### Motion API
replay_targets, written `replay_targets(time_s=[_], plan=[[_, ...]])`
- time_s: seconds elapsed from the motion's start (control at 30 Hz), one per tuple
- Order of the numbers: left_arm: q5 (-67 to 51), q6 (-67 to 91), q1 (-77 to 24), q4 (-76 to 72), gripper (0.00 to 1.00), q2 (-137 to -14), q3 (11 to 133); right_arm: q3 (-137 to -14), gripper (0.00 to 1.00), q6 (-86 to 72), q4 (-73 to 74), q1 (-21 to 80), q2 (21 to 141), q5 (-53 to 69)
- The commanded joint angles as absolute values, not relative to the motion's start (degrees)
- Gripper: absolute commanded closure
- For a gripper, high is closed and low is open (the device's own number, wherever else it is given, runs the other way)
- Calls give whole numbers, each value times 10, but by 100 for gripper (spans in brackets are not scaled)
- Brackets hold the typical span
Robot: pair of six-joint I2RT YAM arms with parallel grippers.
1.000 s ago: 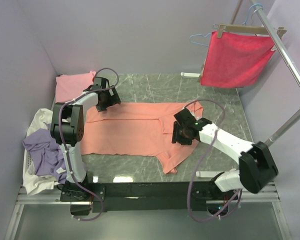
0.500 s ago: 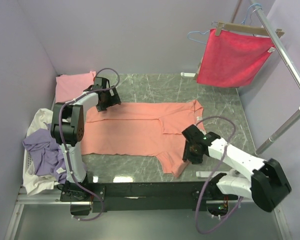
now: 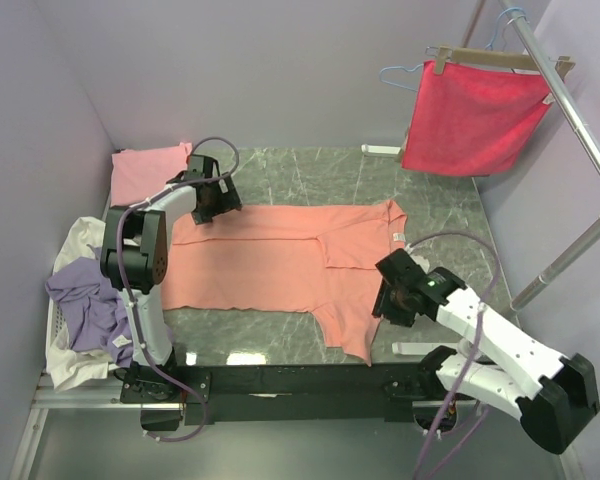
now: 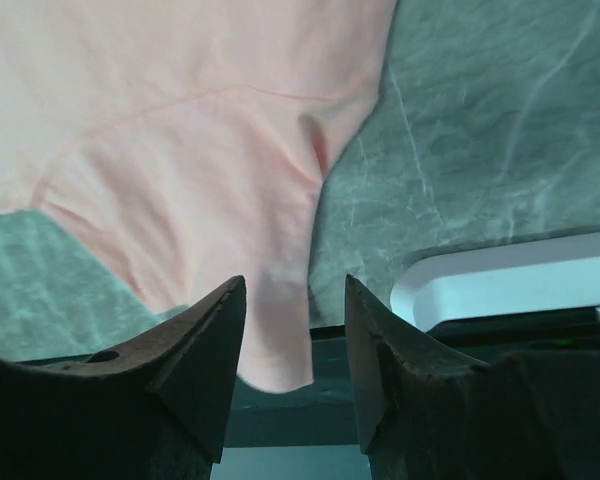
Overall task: Fold and stack the t-shirts
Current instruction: Grap the side of the flattened tshirt closest away from the robot with both arms
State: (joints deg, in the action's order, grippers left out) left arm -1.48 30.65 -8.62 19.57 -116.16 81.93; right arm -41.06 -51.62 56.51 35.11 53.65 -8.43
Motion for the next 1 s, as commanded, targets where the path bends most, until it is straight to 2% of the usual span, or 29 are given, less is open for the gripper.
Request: replay_targets(time_s=[0.0,0.17,0.3,0.6,0.8,0.97], plan=[[12,304,-89,228,0,-1100,795,-360,49,-524,520,355,545,-24],[11,311,-91,232,1,-1064,785,-302,51,-555,495,356,509,36],[29,320,-99,238,0,-1045,781,-261,52,-586,497,357,433,60],[31,378,-126,206,1,-971,694,-144,53,-690,420,356,306,132],[41,399,-132,202,1,-888,618,-124,54,-710,394,358,275,139],[30,411,-134,201,1,-826,555,-155,54,-693,419,359,264,111]])
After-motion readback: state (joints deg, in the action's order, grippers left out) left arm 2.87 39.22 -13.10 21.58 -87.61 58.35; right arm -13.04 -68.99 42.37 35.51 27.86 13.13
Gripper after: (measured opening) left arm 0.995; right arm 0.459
